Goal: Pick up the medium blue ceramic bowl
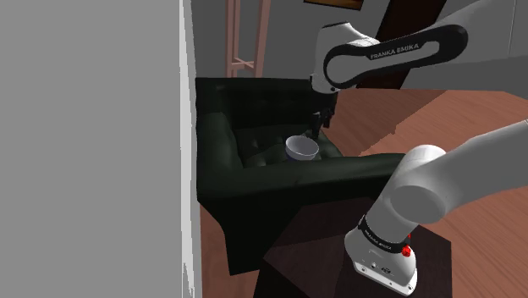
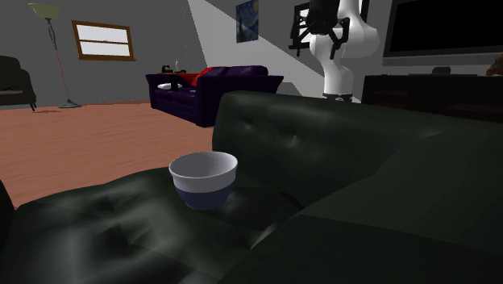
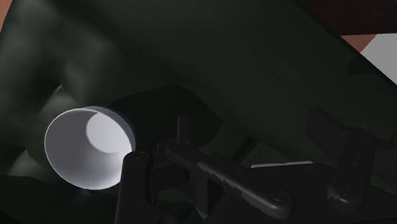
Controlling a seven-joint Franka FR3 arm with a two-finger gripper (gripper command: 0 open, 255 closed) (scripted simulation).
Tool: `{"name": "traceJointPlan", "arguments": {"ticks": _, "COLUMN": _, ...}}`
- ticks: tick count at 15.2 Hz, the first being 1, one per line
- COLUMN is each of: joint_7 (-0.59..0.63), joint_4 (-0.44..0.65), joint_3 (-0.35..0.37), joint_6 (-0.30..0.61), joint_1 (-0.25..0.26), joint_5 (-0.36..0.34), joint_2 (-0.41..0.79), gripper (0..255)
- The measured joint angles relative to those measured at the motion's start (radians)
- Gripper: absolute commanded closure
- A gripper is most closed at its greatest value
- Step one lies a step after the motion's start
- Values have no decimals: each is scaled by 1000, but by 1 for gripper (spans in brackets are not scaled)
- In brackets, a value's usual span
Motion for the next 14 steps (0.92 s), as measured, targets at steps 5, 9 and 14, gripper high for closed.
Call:
{"name": "traceJointPlan", "arguments": {"ticks": 5, "joint_7": -27, "joint_4": -7, "joint_3": -60, "joint_6": 203, "joint_1": -20, "joint_5": -51, "joint_2": 169, "gripper": 0}}
{"name": "traceJointPlan", "arguments": {"ticks": 9, "joint_7": -51, "joint_4": 19, "joint_3": -106, "joint_6": 369, "joint_1": -30, "joint_5": -72, "joint_2": 339, "gripper": 0}}
{"name": "traceJointPlan", "arguments": {"ticks": 14, "joint_7": -96, "joint_4": 79, "joint_3": -150, "joint_6": 551, "joint_1": -42, "joint_5": -64, "joint_2": 551, "gripper": 0}}
